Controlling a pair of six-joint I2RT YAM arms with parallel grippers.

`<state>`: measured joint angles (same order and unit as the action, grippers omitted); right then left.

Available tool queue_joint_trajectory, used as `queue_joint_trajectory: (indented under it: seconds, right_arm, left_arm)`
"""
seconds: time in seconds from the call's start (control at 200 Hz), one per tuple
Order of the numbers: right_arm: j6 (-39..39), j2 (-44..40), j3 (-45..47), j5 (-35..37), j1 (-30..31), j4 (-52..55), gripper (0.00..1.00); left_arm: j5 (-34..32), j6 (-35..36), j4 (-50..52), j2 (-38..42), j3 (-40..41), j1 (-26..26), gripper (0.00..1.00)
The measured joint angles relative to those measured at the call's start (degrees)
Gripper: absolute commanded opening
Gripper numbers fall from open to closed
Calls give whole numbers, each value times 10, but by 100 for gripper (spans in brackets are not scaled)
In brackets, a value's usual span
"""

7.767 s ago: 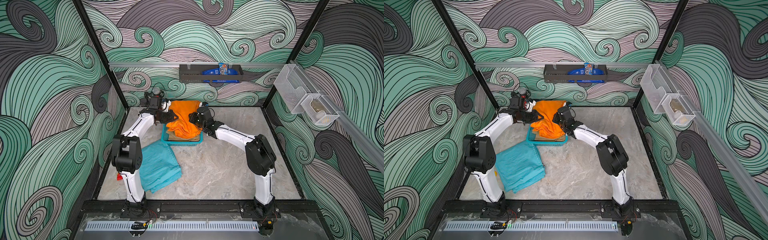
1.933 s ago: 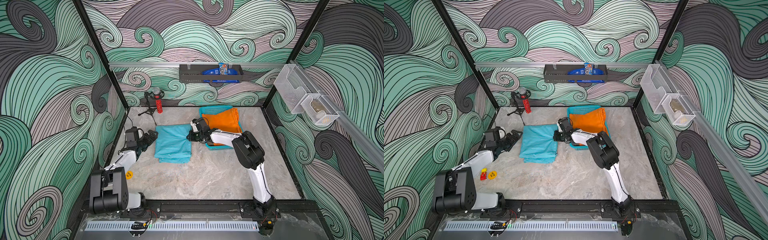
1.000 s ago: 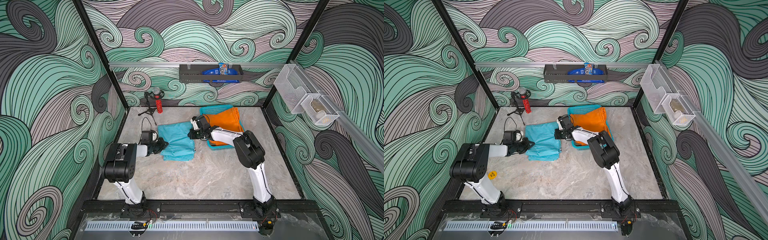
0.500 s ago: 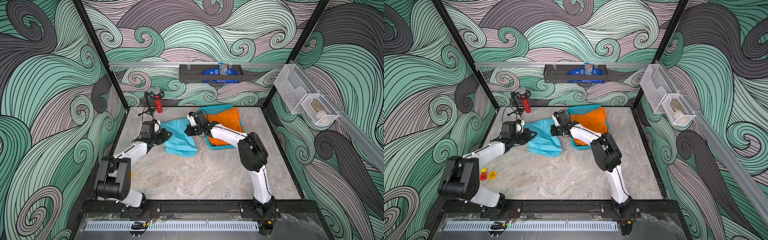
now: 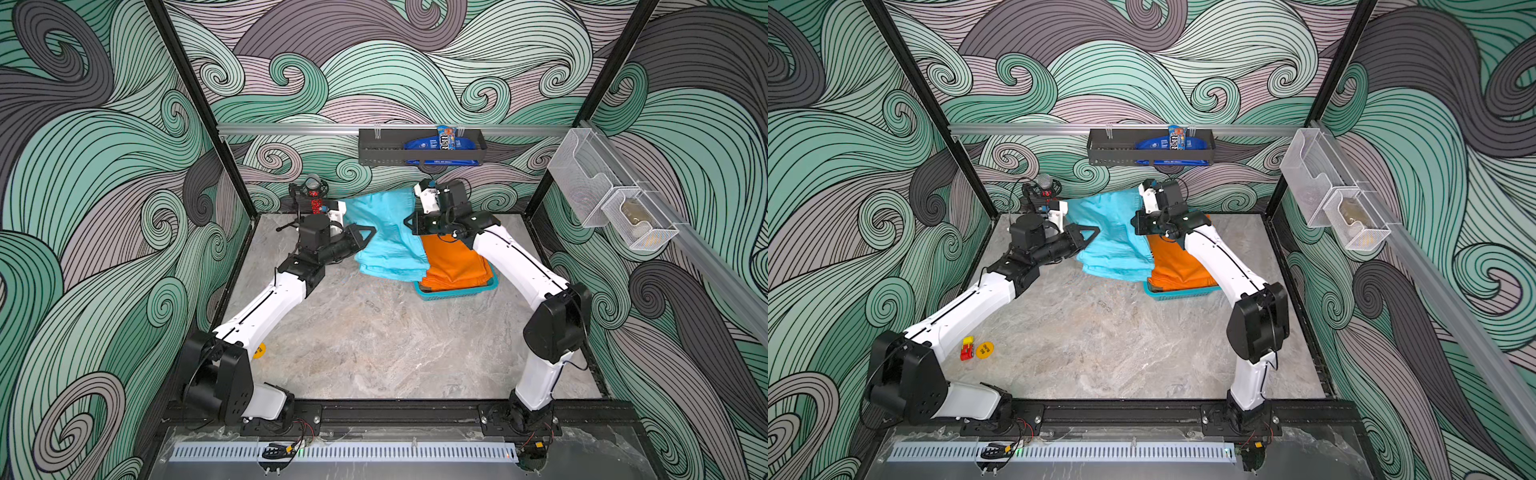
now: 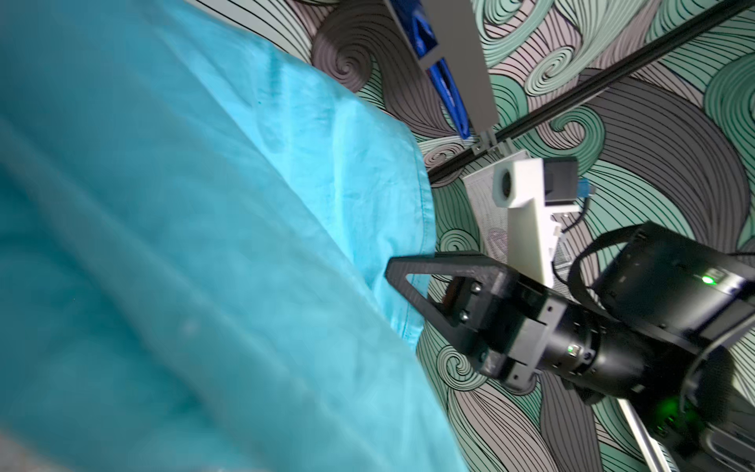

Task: Put the folded long pants in the basket
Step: Place the long pant in the basket.

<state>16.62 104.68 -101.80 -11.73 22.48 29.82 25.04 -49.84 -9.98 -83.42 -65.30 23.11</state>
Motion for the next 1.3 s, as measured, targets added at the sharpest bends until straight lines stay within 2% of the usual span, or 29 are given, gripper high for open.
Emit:
queue_joint_trajectory:
  seconds: [0.24,0.4,0.58,0.82,0.971,1.001,1.076,1.126,1.181,1.246,1.301]
  right_arm:
    - [-43,-5,3,-3,-112,66,0]
    - [-74,-2,3,15,-156,103,0]
    - [-101,38,3,39,-166,101,0]
    - [-105,125,3,85,-166,82,0]
    - [-104,146,3,105,-167,71,0]
    - [-104,146,3,108,-166,71,2]
    - [-102,144,6,113,-165,66,27]
    - [-98,142,14,116,-164,53,44]
    - [-101,138,20,116,-165,40,57]
    - [-99,132,23,113,-163,32,61]
    - [-96,123,23,113,-162,25,62]
  left_arm:
    - [-61,-61,-83,-115,-43,112,0]
    - [-98,-86,-104,-183,-73,165,0]
    - [-116,-86,-104,-230,-101,171,0]
    - [-124,-46,-66,-327,-159,167,0]
    - [-127,-19,-46,-360,-179,162,0]
    - [-127,-15,-43,-361,-181,161,4]
    - [-133,-4,-35,-361,-185,160,16]
    - [-135,4,-26,-362,-190,159,32]
    - [-139,13,-18,-362,-195,158,48]
    - [-139,23,-2,-362,-207,156,67]
    - [-139,31,9,-362,-220,156,77]
